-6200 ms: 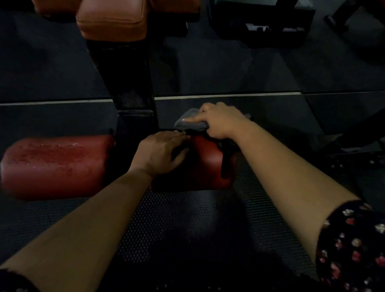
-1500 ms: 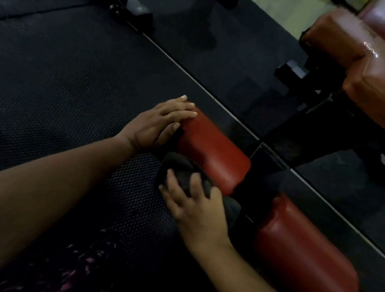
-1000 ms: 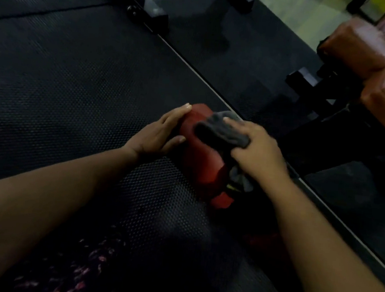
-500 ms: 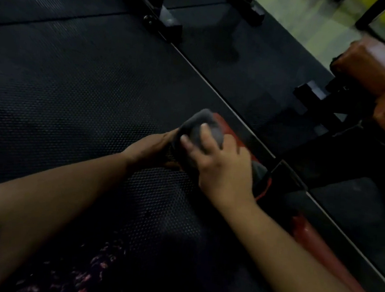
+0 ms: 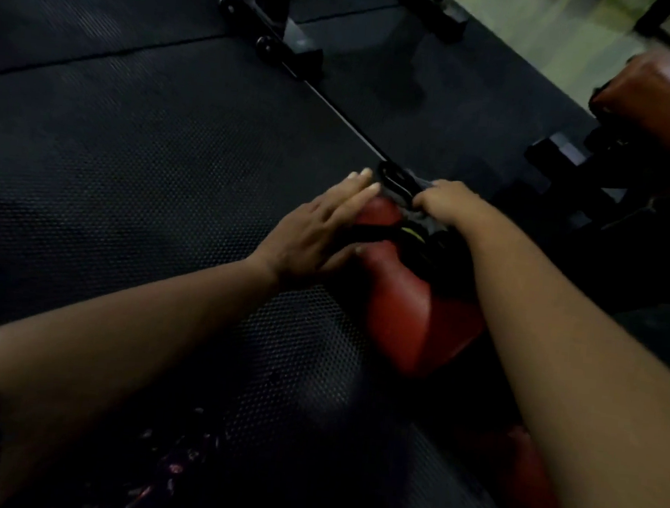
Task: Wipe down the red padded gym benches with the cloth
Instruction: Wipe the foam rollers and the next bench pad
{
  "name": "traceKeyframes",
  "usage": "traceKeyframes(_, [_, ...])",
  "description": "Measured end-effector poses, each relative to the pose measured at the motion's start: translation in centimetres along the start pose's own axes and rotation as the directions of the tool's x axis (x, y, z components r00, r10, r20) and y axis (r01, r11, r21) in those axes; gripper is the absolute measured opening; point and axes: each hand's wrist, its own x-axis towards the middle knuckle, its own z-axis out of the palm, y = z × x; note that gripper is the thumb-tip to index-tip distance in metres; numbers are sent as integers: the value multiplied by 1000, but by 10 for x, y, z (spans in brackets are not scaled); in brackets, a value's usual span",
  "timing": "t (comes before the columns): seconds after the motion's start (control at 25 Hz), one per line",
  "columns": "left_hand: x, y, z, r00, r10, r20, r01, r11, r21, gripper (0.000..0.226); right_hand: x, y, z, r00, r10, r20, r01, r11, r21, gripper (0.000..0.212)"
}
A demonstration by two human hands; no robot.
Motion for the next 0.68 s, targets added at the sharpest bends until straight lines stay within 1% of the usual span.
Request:
traceKeyframes(0.04, [11, 7, 5, 999, 21, 33, -22, 999, 25, 66, 2, 3, -2, 998, 31, 60, -29, 999, -33, 42])
traceKeyframes(0.08, [21, 13, 10, 996, 50, 72, -55, 996, 69, 66, 2, 8, -4, 996, 20, 86, -18, 1000, -17, 42])
traceKeyframes(0.16, [31, 17, 21, 988, 117, 101, -136, 971, 199, 63, -5, 27, -5, 996, -44, 80, 38, 996, 76, 41])
traceKeyframes(0.24, [32, 15, 26, 983, 169, 71, -182, 944, 275, 56, -19, 53, -5, 995, -58, 76, 40, 976, 212, 37])
traceKeyframes(0.28, [30, 15, 28, 982, 183, 39, -186, 941, 283, 53, -26, 68, -4, 996, -38, 85, 17, 972, 234, 35])
traceKeyframes(0.36, [29, 12, 31, 982, 190, -9, -180, 942, 284, 51, -37, 100, -3, 993, 34, 109, -58, 973, 223, 37])
traceKeyframes(0.44, [28, 11, 31, 981, 192, 2, -184, 937, 298, 52, -48, 120, -5, 983, 113, 143, -138, 973, 185, 36])
traceKeyframes(0.48, [27, 11, 30, 981, 196, 6, -189, 932, 310, 52, -50, 119, -4, 981, 116, 154, -142, 976, 168, 34])
traceKeyframes(0.52, [27, 10, 28, 979, 202, 9, -195, 931, 309, 52, -46, 112, -5, 986, 97, 136, -116, 983, 143, 33])
traceKeyframes(0.56, [27, 10, 28, 979, 204, 4, -196, 934, 298, 52, -38, 99, -5, 993, 50, 105, -57, 996, 69, 34])
traceKeyframes(0.6, [27, 9, 28, 979, 205, 0, -197, 939, 281, 51, -32, 82, -4, 998, -4, 59, 4, 1000, -13, 43])
traceKeyframes(0.64, [26, 8, 29, 979, 204, -1, -196, 944, 267, 50, -28, 65, -2, 998, -55, 5, 55, 997, -60, 53])
traceKeyframes(0.68, [24, 7, 30, 979, 205, -2, -197, 943, 266, 50, -26, 53, 1, 996, -92, -15, 91, 994, -55, 61])
